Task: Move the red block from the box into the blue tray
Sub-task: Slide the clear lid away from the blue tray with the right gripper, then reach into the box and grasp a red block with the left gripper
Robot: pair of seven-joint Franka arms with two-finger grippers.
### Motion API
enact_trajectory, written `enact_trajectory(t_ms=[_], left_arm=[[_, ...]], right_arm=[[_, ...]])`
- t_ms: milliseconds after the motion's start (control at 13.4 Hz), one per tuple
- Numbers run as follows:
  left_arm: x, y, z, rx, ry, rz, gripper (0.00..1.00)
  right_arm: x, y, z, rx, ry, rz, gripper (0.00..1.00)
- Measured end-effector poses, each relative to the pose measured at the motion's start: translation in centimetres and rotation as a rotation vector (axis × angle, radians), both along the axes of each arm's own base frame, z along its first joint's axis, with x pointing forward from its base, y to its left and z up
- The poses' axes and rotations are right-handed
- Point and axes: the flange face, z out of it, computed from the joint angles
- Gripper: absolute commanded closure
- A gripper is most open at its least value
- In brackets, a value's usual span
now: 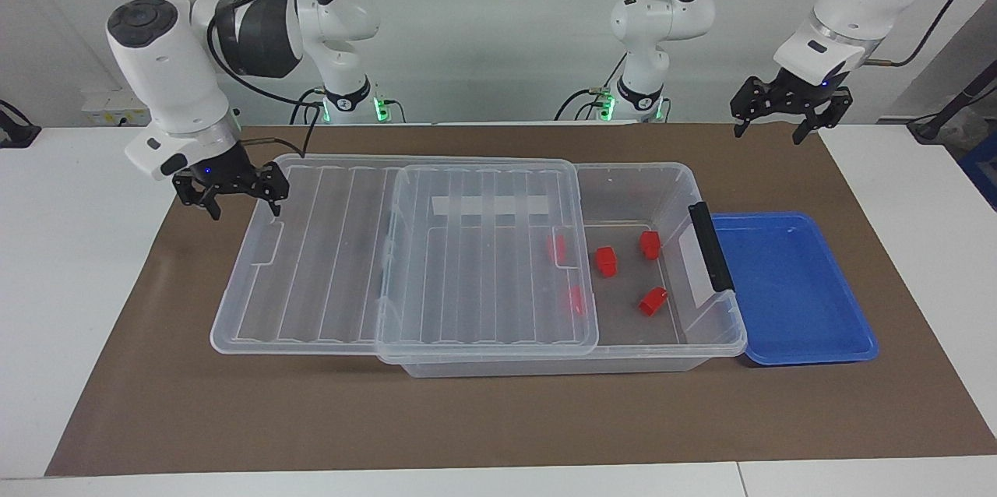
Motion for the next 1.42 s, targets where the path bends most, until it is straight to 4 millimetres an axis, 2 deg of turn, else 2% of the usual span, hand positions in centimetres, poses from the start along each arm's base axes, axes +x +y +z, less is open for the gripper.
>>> enact_trajectory(t_ms=[75,224,373,448,746,1045,1418], left_arm=[[0.1,-1.5,0.0,-0.003,-0.015,0.063,0.0],[0.2,-6.1,-0.2,-0.02,-0.074,0.158,0.0],[0.3,-10.2,-1.9,-0.045,-0.124,0.201,0.0],[0.5,-11.2,-3.3,-0.055,-0.14,0.205,0.0],[2.8,-12.6,-11.0,-0.079,-0.173,0.216,0.0],[3.6,-17.1,-18.0,-0.121,-0.19,0.287,0.0],[2.7,-16.8,-26.5,-0.123,-0.184,0.297,0.0]], right_arm=[[-0.2,0.8,0.9,0.004,-0.01,-0.053,0.0],[-0.4,1.9,2.6,0.01,-0.018,-0.124,0.0],[-0.6,2.3,3.8,0.011,-0.016,-0.143,0.0],[-0.6,2.3,4.3,0.011,-0.017,-0.144,0.0],[-0.8,3.4,5.9,0.011,-0.02,-0.131,0.0],[-0.8,3.6,6.6,0.012,-0.024,-0.135,0.0],[-0.7,4.0,7.1,0.013,-0.028,-0.128,0.0]])
